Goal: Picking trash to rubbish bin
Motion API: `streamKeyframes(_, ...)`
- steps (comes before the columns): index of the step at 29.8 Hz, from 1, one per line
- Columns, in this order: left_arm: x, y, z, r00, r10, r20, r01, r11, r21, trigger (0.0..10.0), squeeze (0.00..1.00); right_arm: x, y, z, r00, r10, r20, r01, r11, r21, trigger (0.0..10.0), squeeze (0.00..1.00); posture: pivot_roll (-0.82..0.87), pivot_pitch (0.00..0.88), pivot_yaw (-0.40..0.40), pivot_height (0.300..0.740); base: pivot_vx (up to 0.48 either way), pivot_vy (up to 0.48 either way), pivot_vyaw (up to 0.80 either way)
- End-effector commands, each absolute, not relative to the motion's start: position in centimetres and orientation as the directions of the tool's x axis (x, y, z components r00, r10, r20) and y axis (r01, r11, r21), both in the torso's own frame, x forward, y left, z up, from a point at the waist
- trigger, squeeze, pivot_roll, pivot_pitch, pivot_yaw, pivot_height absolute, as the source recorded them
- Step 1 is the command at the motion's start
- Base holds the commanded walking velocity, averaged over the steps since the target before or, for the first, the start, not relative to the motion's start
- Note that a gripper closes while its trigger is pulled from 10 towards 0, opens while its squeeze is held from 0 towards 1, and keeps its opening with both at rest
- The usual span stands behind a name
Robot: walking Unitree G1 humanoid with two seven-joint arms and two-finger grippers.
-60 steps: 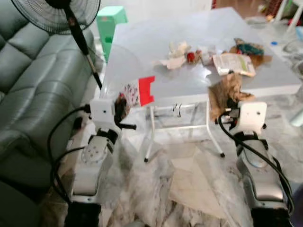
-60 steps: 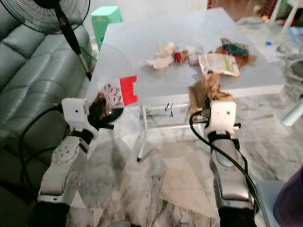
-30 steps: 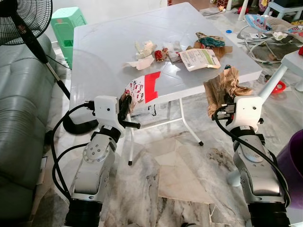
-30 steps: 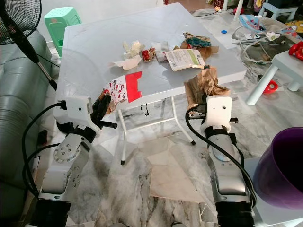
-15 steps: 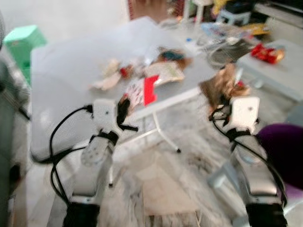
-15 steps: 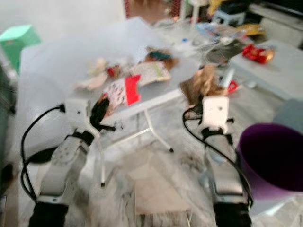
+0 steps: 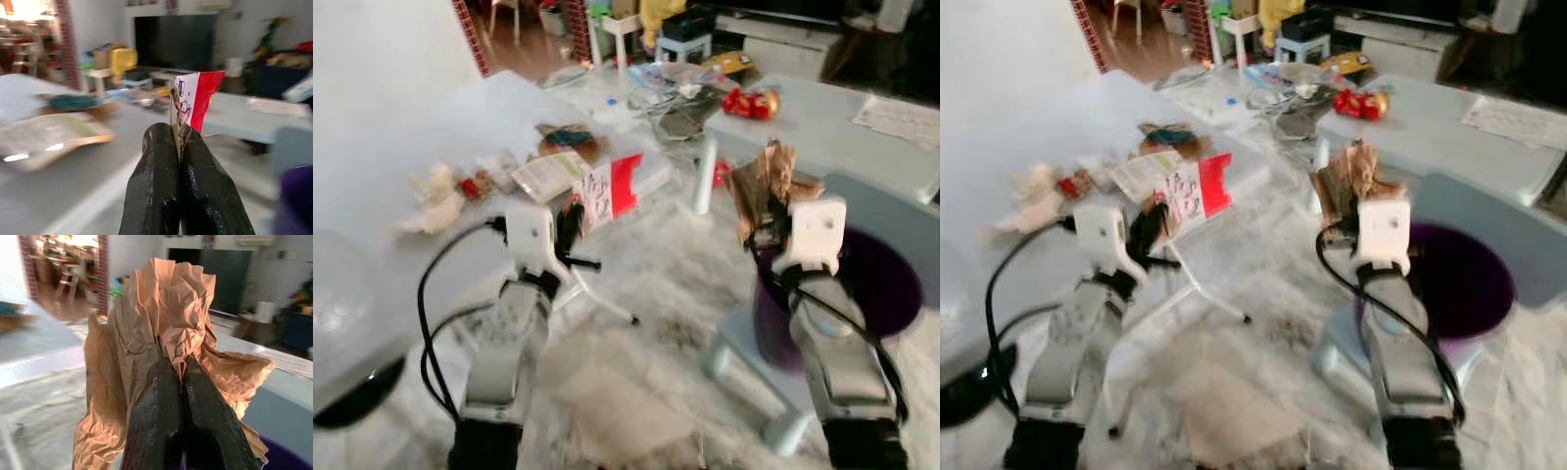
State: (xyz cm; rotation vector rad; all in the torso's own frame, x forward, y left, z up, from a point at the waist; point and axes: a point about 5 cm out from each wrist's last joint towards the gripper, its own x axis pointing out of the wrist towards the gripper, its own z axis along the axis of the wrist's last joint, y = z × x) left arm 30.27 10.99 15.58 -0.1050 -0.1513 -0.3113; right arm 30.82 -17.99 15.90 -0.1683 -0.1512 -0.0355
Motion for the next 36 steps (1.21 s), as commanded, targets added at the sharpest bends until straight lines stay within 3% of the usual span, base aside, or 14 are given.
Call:
streamKeyframes(1, 30.4, 11.56, 15.83, 0.941, -0.293, 0.168, 0.307, 0.95, -0.061, 10.0, 0.0, 30.86, -17.65, 16.21, 0.986, -0.014, 0.164, 0.039, 0.988, -0.151, 10.0, 0.0, -0.07, 0.066, 0.081, 0.74, 0.0, 0.0, -0.7)
streamKeyframes(28, 30.73, 11.66, 15.94, 0.943, -0.288, 0.167, 0.299, 0.953, -0.045, 10.0, 0.0, 30.84, -17.78, 16.29, 0.986, -0.015, 0.163, 0.041, 0.987, -0.155, 10.0, 0.0, -0.08, 0.073, 0.075, 0.74, 0.0, 0.0, -0.78)
streamKeyframes(36, 30.64, 11.55, 15.79, 0.942, -0.296, 0.16, 0.306, 0.951, -0.04, 10.0, 0.0, 30.84, -17.68, 16.28, 0.986, -0.012, 0.165, 0.038, 0.988, -0.153, 10.0, 0.0, -0.08, 0.073, 0.076, 0.74, 0.342, -0.111, 0.0)
